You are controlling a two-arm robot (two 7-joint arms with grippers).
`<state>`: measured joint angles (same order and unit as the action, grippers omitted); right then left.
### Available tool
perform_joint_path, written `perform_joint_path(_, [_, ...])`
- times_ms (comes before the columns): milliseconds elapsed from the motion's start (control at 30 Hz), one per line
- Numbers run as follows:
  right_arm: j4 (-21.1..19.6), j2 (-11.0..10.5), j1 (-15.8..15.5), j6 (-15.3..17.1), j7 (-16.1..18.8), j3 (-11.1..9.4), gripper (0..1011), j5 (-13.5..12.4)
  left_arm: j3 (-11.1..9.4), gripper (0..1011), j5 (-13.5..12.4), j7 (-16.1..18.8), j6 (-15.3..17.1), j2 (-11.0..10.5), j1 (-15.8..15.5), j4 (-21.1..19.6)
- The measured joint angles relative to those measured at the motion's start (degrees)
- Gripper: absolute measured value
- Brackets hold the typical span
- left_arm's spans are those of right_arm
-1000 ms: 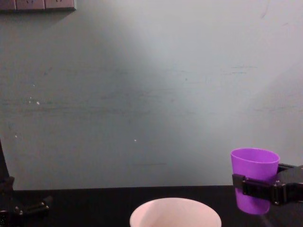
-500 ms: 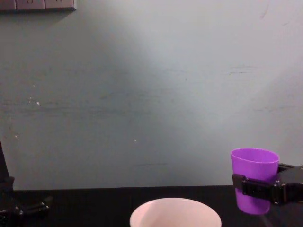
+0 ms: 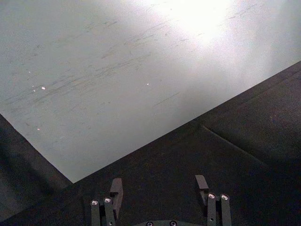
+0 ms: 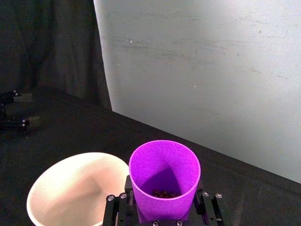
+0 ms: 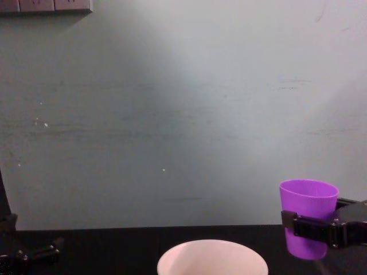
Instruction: Pick up the cup and pour the mung beans from the cup into the bowl.
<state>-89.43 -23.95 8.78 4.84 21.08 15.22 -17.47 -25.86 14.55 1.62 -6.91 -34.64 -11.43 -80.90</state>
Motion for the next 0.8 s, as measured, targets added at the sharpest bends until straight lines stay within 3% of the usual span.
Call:
perform_joint_path(700, [-0.01,-0.01,0.00,0.00,-0.01,0.01,713,0.02,0.00,1000,0.00,0.00,0.00,0.00,0.00,0.00])
perform_joint_path(800, [-0.45,-0.52,0.14,0.15,-0.32,0.61,713,1.34,0.00,1000,0.00,0.00,0.00,0.00,0.00,0.00])
